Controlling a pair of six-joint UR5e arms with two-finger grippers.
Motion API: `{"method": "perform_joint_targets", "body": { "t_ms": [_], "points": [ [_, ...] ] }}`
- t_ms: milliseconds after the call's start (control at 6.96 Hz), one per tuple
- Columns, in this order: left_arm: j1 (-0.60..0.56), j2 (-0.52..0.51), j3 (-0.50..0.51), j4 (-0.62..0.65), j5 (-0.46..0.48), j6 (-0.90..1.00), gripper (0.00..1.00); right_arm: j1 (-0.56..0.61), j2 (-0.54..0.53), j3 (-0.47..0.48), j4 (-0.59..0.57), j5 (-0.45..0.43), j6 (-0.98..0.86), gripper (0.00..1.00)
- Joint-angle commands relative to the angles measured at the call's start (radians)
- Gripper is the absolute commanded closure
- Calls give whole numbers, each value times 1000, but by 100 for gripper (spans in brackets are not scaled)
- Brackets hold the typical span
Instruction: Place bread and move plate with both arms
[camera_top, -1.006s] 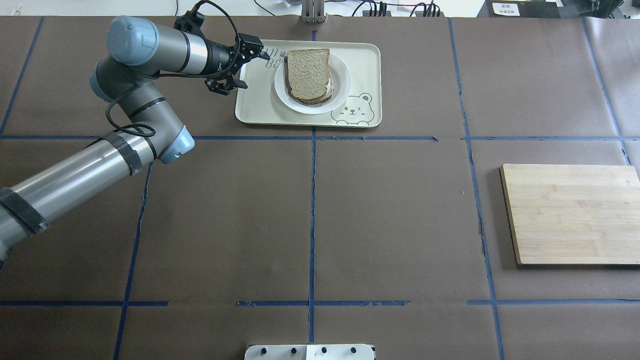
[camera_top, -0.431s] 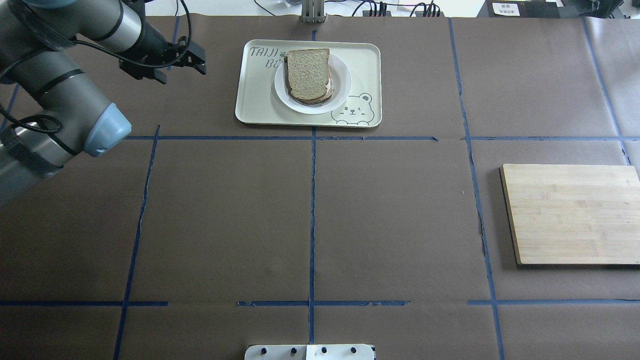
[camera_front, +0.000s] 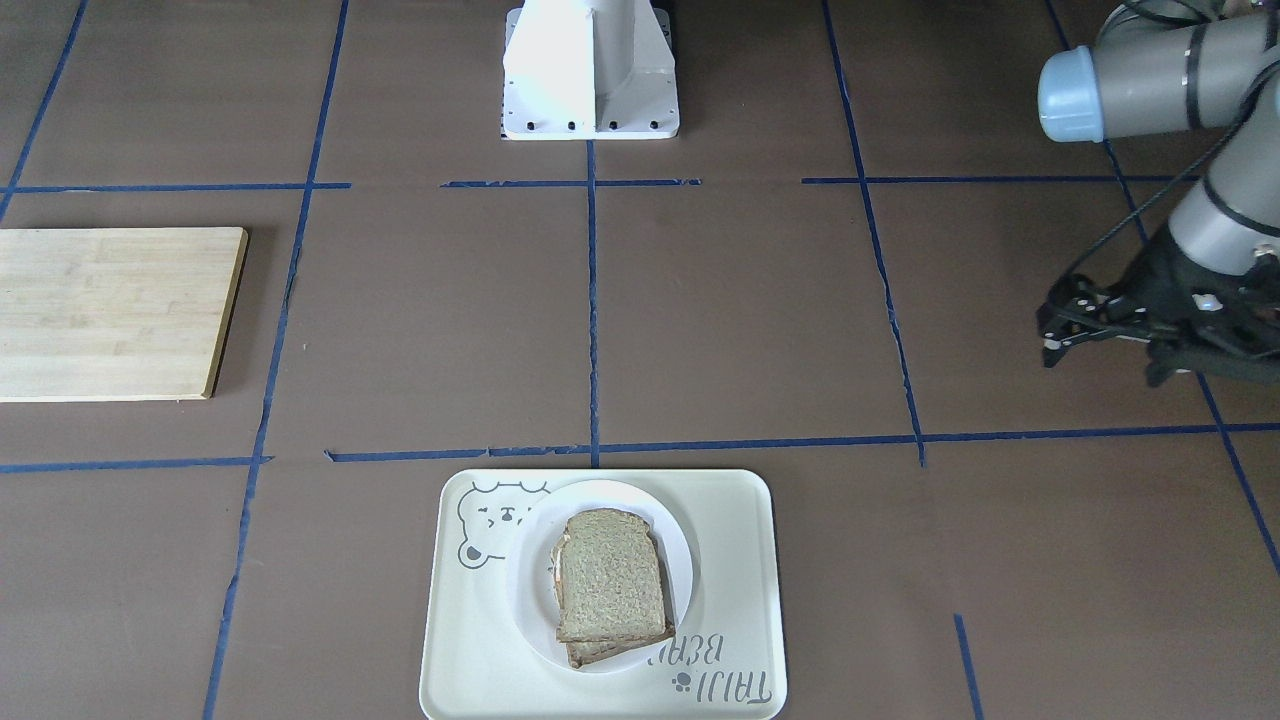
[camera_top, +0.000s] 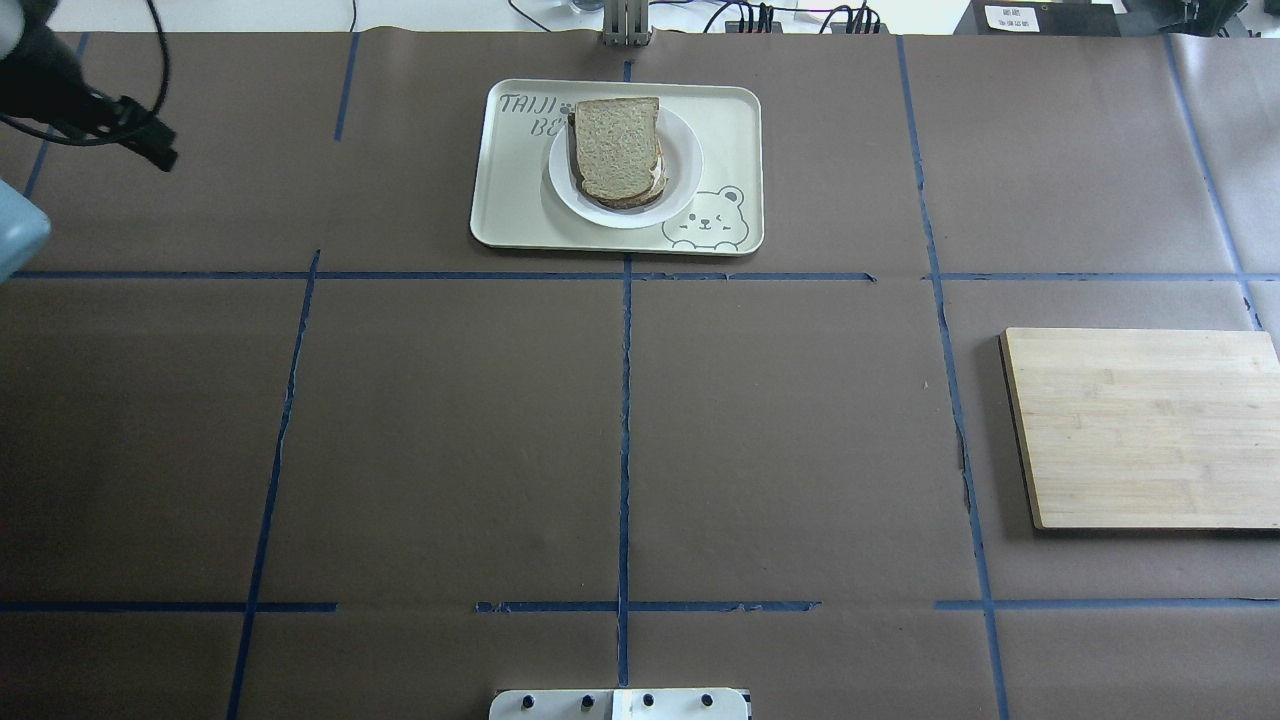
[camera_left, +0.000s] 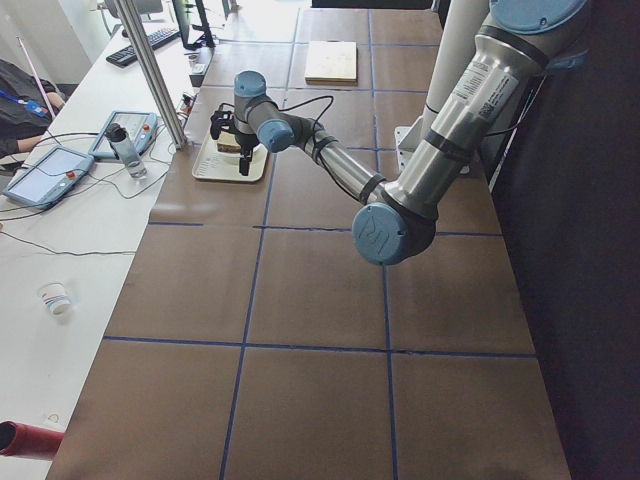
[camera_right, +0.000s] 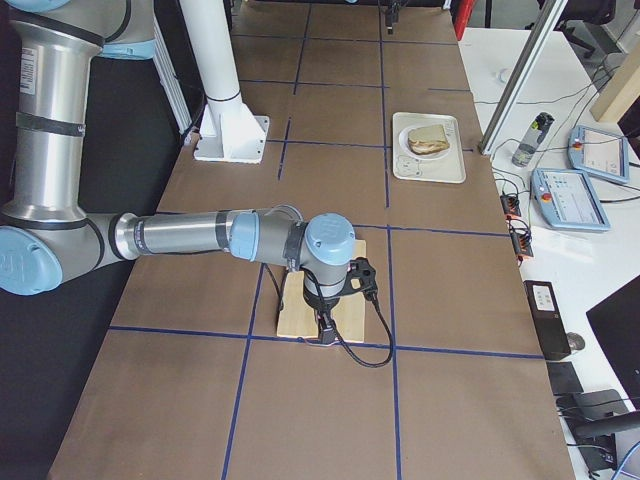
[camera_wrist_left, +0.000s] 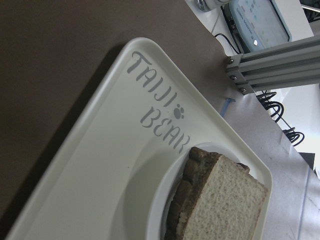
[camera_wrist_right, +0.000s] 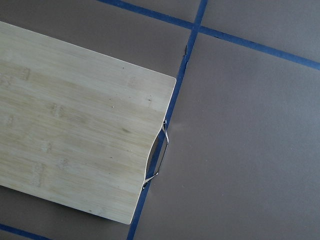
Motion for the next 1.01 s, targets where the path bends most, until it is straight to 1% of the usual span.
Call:
{"method": "perform_joint_targets", "body": {
  "t_ms": [0,144,287,431,575,718,862],
  "points": [
    [-198,137,10,31,-38,389,0,0,0,-2,0,2,1,0],
    [-282,197,43,31,-44,532,0,0,0,-2,0,2,1,0],
    [-332,317,47,15,-85,533,0,0,-2,-2,0,2,1,0],
    [-370,376,83,7,-87,533,0,0,-8,-2,0,2,0,0],
    [-371,406,106,7,-81,533,0,0,-9,0,0,2,0,0],
    [-381,408,128,5,-83,541,0,0,-9,-2,0,2,0,0],
    [-383,412,119,14,-81,529,0,0,-9,-3,0,2,0,0]
  ]
}}
